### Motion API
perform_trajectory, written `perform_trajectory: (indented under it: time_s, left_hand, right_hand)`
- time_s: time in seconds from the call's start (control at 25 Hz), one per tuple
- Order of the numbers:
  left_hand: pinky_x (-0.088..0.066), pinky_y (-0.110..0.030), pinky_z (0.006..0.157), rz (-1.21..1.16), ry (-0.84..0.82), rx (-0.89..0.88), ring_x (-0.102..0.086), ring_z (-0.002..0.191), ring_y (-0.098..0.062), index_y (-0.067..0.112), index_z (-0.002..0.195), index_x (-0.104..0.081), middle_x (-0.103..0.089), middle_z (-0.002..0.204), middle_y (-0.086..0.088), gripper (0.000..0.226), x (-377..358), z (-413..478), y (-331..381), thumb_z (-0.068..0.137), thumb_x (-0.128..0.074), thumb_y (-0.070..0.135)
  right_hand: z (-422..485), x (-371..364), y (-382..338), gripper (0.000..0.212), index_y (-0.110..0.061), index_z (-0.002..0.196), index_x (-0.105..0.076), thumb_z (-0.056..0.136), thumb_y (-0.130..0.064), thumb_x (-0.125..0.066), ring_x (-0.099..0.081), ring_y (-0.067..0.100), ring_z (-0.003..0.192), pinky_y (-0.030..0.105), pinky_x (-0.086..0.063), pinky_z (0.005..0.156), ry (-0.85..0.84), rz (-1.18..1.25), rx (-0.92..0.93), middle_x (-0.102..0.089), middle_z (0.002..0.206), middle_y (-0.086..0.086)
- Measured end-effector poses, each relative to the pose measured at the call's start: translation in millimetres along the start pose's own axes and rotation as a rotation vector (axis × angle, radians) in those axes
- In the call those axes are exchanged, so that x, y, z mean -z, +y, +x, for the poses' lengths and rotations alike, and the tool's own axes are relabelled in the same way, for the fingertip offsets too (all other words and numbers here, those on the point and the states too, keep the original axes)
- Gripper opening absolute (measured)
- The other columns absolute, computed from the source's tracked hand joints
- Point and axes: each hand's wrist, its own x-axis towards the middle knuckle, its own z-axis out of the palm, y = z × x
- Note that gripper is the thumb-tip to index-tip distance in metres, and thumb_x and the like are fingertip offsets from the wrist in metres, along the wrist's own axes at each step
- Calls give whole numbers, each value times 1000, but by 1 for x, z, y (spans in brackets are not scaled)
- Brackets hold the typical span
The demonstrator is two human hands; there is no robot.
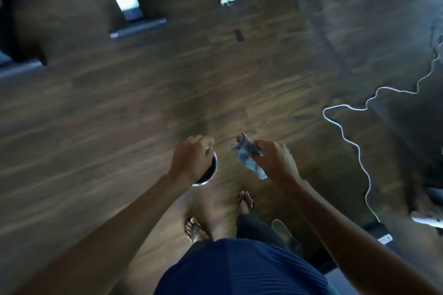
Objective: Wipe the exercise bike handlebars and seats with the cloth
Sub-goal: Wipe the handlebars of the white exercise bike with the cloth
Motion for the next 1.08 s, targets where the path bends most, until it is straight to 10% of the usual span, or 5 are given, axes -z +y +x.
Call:
perform_trajectory:
  time_s: [0.52,1.08]
  left_hand:
    - [-54,-39,82,4,-61,-189,-67,96,-30,20,108,-72,-74,100,-4,24,-41,196,160,86,-61,23]
    - [-56,-38,76,-70,43,-51,-69,86,-32,14,100,-74,-73,91,-8,19,-1,506,103,82,-69,9]
  right_hand:
    - [105,164,95,18,-19,92,-66,91,-36,-60,-63,38,84,35,-43,65,197,37,-129,-69,84,7]
    - [419,266,22,18,-17,86,-66,89,-34,-67,-63,34,77,37,-45,64,145,-29,-4,-69,80,7]
